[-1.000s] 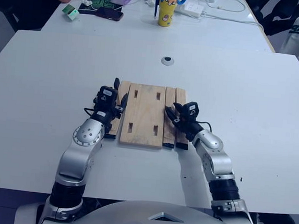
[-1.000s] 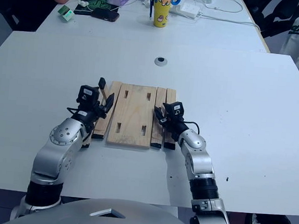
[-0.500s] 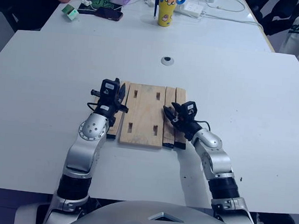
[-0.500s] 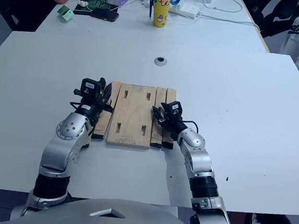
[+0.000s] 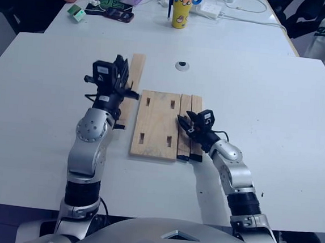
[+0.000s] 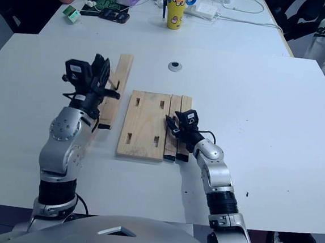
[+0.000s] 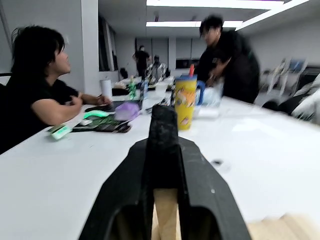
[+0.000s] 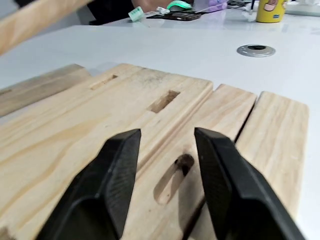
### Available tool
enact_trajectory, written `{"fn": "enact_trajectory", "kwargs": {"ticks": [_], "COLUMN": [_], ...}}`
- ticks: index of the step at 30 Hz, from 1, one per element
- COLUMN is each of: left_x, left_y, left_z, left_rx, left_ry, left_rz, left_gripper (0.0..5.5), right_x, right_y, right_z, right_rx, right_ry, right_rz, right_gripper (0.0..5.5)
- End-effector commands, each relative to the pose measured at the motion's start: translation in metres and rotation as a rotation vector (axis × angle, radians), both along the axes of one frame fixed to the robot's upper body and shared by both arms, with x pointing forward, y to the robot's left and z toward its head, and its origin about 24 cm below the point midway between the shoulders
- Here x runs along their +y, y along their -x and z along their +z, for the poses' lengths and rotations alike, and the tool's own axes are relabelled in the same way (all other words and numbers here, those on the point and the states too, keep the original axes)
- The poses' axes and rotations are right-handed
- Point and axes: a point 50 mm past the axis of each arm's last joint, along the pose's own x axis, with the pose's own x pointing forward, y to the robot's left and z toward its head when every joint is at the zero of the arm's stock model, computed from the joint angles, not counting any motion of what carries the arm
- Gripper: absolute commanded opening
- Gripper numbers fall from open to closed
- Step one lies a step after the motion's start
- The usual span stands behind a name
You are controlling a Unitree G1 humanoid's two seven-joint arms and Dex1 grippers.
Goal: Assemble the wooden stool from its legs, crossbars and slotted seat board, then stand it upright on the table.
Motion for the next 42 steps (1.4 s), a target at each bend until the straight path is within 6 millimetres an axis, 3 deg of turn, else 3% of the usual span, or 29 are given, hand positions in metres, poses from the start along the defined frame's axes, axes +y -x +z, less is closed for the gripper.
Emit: {"fn": "enact_trajectory", "kwargs": {"ticks": [1,4,9,14,16,24,31,42], "left_x": [0.002,0.017,0.027,0.026,0.024,0.012,0.01,0.007], "left_y": [-0.006,-0.016,-0.025,-0.024,-0.021,-0.012,-0.009,-0.004], "left_z": [0.027,0.035,0.047,0.046,0.043,0.032,0.036,0.034], "left_rx": [-0.038,0.0,0.041,0.09,0.119,0.199,0.202,0.241], "left_ry": [0.204,0.342,0.481,0.601,0.622,0.652,0.665,0.628], "left_rz": [-0.263,-0.456,-0.675,-0.797,-0.837,-0.936,-0.981,-1.014], "left_gripper": [0.43,0.43,0.43,0.43,0.43,0.43,0.43,0.43], "right_x": [-0.028,-0.045,-0.051,-0.047,-0.044,-0.038,-0.037,-0.039], "right_y": [-0.019,-0.027,-0.015,-0.019,-0.018,-0.01,-0.006,-0.001], "right_z": [0.04,0.073,0.109,0.12,0.12,0.13,0.134,0.133], "right_rx": [-0.013,0.008,0.095,0.132,0.141,0.145,0.166,0.169], "right_ry": [-0.21,-0.402,-0.626,-0.692,-0.716,-0.809,-0.811,-0.81], "right_rz": [0.049,0.17,0.447,0.507,0.527,0.614,0.661,0.701], "right_gripper": [2.69,3.12,3.92,4.69,4.71,4.71,4.71,2.96]}}
